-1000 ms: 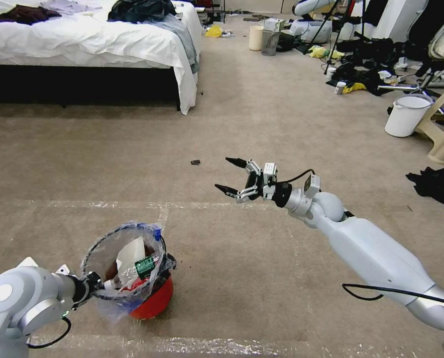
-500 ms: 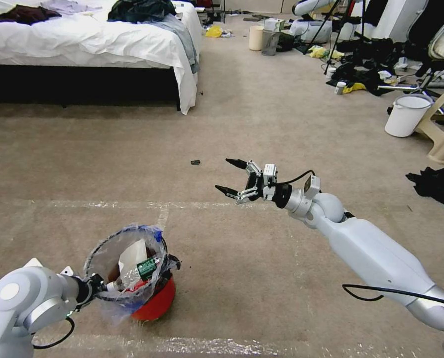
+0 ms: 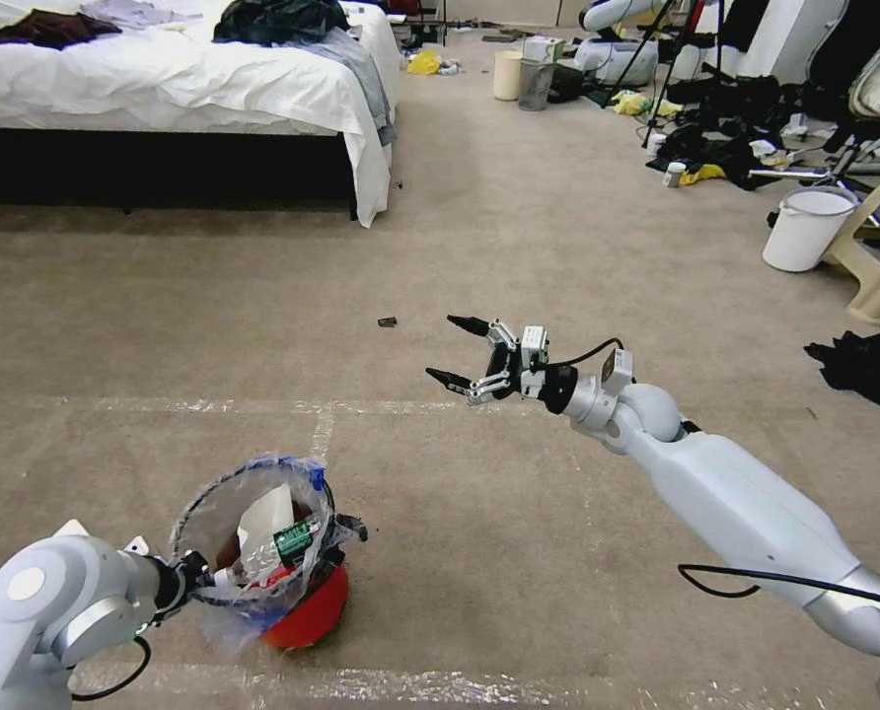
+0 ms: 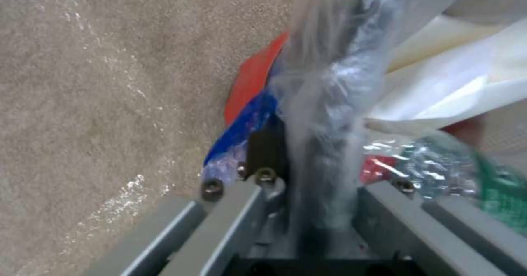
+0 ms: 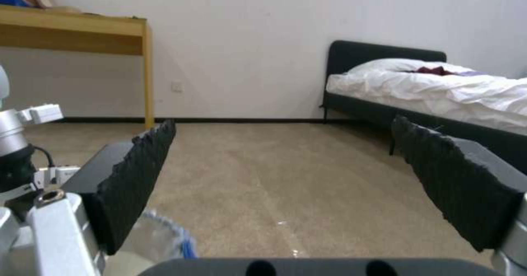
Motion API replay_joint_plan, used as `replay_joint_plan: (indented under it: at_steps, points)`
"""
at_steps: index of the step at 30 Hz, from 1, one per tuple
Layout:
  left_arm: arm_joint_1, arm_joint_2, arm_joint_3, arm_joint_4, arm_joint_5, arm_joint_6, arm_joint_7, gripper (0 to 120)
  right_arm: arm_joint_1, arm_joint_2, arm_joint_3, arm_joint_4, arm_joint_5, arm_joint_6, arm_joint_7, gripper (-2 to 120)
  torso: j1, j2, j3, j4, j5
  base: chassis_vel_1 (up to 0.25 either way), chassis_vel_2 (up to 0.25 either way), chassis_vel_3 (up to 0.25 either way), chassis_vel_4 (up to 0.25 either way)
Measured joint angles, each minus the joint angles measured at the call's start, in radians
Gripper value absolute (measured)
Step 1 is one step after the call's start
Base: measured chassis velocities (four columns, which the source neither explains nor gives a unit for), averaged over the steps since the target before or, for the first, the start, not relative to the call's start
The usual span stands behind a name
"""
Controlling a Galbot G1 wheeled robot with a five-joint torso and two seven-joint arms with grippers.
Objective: Pick up the trash bin and place the garbage on the floor into it.
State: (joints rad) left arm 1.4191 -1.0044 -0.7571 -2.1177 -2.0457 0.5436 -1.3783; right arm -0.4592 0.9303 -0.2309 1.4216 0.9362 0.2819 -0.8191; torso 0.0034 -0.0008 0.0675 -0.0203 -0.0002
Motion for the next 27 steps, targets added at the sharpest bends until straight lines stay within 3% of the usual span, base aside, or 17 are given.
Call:
replay_joint_plan:
  at_steps: [5,8,17,19,21,23,27]
  points:
    - [0.002,-0.005,-0.002,-0.005,0.004,0.0,0.008,22,-0.005,-0.004,0.0,0.0,-0.001,0.001,0.001,100,0.0,0.0,0.0,0.0,0.0001,0.0,0.0,0.0,0.0]
    - [0.012,-0.006,-0.007,-0.015,0.011,0.0,0.029,39,-0.011,-0.008,0.003,0.002,-0.001,0.003,0.001,100,0.0,0.0,0.0,-0.0001,0.0001,0.0,0.0,0.0,0.0]
    - [0.016,-0.015,-0.012,-0.031,0.029,0.004,0.042,67,-0.018,-0.014,0.007,0.009,0.001,0.004,0.001,100,0.0,0.0,0.0,0.0,0.0001,0.0,0.0,0.0,0.0]
    - [0.016,-0.015,-0.017,-0.033,0.029,0.004,0.042,79,-0.019,-0.017,0.005,0.01,0.001,0.004,-0.002,100,0.0,0.0,0.0,-0.0001,0.0,0.0,0.0,0.0,0.0]
    - [0.018,-0.015,-0.019,-0.033,0.031,0.004,0.041,82,-0.02,-0.017,0.005,0.01,0.001,0.003,-0.003,100,0.0,0.0,0.0,-0.0001,0.0,0.0,0.0,0.0,0.0]
    - [0.03,-0.014,-0.024,-0.038,0.052,0.008,0.039,93,-0.02,-0.017,0.004,0.01,0.001,0.004,-0.003,100,0.0,0.0,0.0,0.0,0.0,0.0,0.0,0.0,0.0]
    - [0.047,-0.011,-0.028,-0.037,0.118,0.023,0.032,99,-0.02,-0.017,0.003,0.009,0.001,0.004,-0.003,100,0.0,0.0,0.0,-0.0001,-0.0001,0.0,0.0,0.0,0.0]
